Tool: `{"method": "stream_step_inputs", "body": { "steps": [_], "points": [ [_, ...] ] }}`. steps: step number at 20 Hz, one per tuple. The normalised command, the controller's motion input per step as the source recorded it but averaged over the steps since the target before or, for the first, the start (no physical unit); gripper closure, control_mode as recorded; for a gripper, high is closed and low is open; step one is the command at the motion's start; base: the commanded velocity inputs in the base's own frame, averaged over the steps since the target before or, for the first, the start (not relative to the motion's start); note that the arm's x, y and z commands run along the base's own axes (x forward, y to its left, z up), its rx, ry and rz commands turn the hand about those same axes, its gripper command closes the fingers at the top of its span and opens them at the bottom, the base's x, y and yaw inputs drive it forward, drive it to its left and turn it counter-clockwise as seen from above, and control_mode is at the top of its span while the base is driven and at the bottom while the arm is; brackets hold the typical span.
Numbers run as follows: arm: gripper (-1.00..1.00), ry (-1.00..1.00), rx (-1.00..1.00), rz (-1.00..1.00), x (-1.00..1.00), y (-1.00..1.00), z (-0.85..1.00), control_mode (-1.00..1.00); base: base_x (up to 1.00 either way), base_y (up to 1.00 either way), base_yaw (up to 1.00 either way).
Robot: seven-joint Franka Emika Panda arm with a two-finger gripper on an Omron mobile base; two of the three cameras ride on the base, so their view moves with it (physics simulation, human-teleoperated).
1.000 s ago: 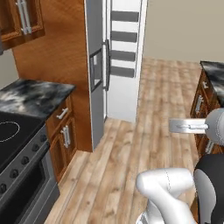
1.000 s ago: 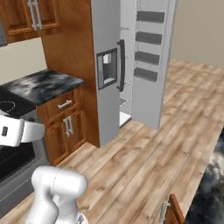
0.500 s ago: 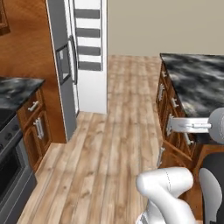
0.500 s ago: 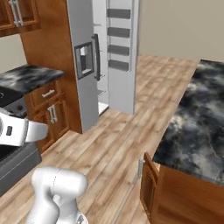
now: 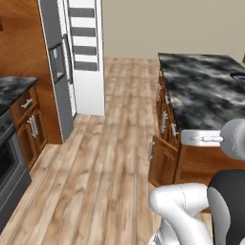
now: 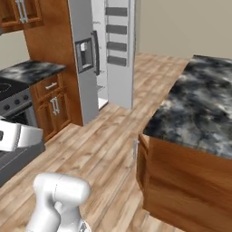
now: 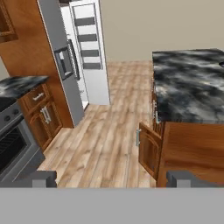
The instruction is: Transport the fish and squash to the fridge. Place the fish on the rack containing meat and place the squash on the rack containing the vegetable, ensuring meats and vegetables are on different racks.
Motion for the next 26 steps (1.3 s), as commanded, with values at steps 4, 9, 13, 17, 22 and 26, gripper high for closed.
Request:
{"method": "stream_step_inputs", "body": {
  "steps": [4, 9, 13, 17, 22, 26],
  "points": [
    [-1.00, 0.00, 0.00, 0.00, 0.00, 0.00, 0.00, 1.00, -0.39, -1.00, 0.00],
    [-1.00, 0.00, 0.00, 0.00, 0.00, 0.00, 0.00, 1.00, 0.03, -1.00, 0.00],
    [-1.00, 0.00, 0.00, 0.00, 0.00, 0.00, 0.00, 1.00, 0.06, -1.00, 0.00],
    [-1.00, 0.00, 0.00, 0.00, 0.00, 0.00, 0.00, 1.00, 0.13, -1.00, 0.00],
    [-1.00, 0.00, 0.00, 0.00, 0.00, 0.00, 0.00, 1.00, 0.34, -1.00, 0.01],
    [-1.00, 0.00, 0.00, 0.00, 0.00, 0.00, 0.00, 1.00, 0.38, -1.00, 0.01]
  ]
}}
